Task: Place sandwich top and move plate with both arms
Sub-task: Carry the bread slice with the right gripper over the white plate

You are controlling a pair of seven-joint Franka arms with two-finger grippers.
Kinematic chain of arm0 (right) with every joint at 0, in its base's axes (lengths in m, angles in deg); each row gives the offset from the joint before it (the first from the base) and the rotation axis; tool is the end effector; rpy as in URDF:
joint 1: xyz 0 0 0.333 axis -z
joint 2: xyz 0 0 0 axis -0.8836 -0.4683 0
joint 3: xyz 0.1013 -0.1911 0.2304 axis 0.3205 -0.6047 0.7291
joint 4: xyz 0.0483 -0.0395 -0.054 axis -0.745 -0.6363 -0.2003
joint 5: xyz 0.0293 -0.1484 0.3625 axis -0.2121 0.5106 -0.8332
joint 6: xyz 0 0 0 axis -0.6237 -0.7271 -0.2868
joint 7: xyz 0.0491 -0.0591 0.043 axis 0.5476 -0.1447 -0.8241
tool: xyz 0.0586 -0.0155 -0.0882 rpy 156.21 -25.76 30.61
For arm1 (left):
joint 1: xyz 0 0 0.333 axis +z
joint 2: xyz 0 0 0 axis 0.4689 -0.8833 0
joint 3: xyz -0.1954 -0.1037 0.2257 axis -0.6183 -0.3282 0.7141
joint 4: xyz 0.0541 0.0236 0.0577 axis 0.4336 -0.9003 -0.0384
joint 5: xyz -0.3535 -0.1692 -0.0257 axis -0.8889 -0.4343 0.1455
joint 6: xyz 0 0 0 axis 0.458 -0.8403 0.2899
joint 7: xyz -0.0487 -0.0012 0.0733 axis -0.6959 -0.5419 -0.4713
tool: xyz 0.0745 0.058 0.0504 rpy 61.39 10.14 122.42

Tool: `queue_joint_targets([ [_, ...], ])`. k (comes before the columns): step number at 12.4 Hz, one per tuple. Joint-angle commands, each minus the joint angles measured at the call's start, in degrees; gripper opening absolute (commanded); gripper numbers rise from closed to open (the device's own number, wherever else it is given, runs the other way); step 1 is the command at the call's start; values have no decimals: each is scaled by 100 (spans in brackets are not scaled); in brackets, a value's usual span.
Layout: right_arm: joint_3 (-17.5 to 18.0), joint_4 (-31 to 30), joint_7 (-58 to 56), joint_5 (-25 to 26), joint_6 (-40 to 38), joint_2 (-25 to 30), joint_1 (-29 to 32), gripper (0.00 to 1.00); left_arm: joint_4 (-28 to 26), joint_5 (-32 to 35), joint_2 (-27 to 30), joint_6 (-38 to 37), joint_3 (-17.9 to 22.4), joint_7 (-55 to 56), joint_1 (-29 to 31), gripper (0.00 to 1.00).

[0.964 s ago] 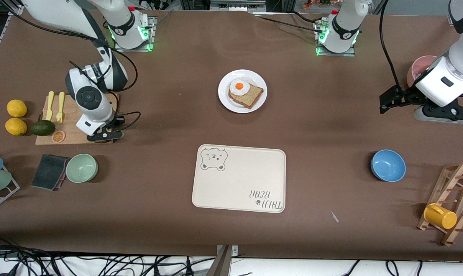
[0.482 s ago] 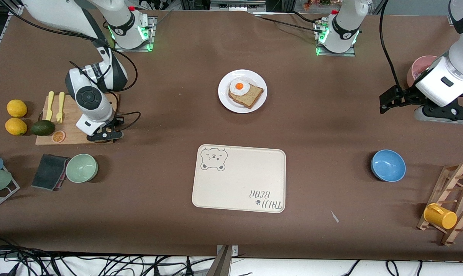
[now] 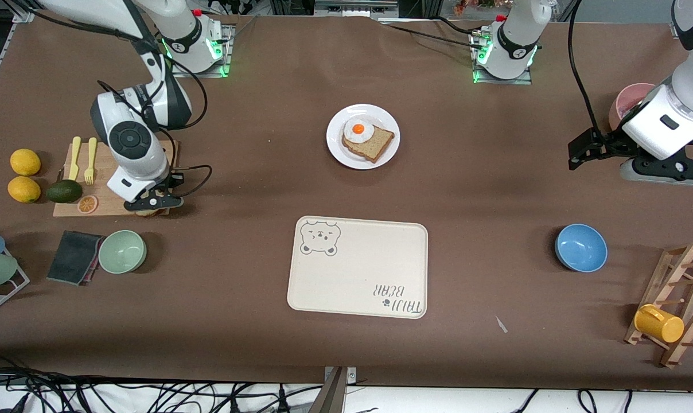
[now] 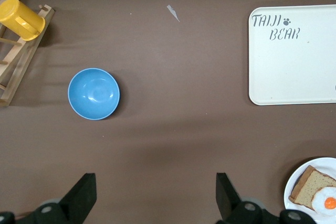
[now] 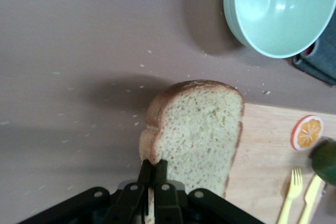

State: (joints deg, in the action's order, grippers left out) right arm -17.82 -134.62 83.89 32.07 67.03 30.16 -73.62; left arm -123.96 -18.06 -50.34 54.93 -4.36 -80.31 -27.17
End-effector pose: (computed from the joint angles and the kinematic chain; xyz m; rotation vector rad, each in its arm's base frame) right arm 0.5341 0.0892 0.2757 2.8035 0.2996 -0.1588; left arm 0.5875 -0.0629 0.5980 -3.1322 0.1289 -0.0171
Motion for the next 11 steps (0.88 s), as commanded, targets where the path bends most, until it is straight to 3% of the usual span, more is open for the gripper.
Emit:
queue_joint_targets([
  [1, 500, 578, 145, -447, -945, 152, -14, 0, 24, 2, -6, 34, 3, -122, 17, 100],
  [4, 967, 1412, 943, -756, -1833, 65, -382, 0, 23, 2, -6, 34, 3, -122, 26, 100],
  [7, 976, 2116, 1970, -1432, -2073, -277, -1207, 0, 15, 2, -6, 34, 3, -131, 35, 100],
  [11, 994, 3021, 3675, -1705, -2073, -1006, -2306, 0, 23, -6, -6, 25, -6, -131, 61, 100],
])
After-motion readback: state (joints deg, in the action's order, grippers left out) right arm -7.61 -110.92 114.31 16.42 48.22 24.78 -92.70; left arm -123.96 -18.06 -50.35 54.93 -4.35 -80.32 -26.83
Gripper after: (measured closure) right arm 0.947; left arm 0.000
